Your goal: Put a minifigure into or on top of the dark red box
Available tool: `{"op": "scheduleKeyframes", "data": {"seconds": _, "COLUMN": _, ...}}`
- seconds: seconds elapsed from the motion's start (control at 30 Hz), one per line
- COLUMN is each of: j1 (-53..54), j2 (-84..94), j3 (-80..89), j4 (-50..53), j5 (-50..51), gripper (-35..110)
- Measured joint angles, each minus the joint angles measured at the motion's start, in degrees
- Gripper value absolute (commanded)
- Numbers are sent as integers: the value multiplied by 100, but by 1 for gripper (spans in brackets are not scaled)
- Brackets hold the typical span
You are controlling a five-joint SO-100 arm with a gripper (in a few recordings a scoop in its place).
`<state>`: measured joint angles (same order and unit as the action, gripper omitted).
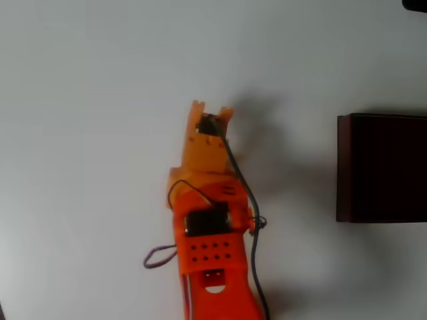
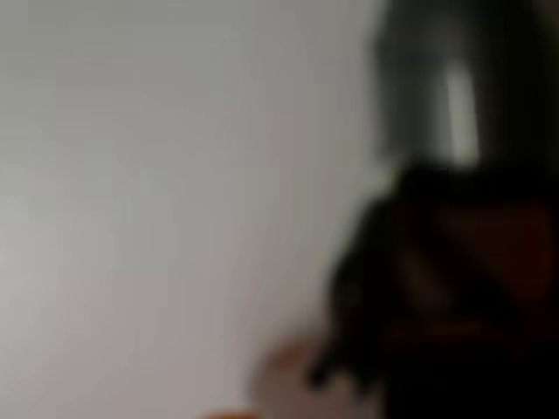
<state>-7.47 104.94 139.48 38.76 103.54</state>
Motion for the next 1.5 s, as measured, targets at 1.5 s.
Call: {"op": "scheduleKeyframes", "data": {"seconds": 1.5, "j1": 3445, "j2": 2470, "j3": -1107, "j4": 2285, "j5": -4509, "gripper": 0}}
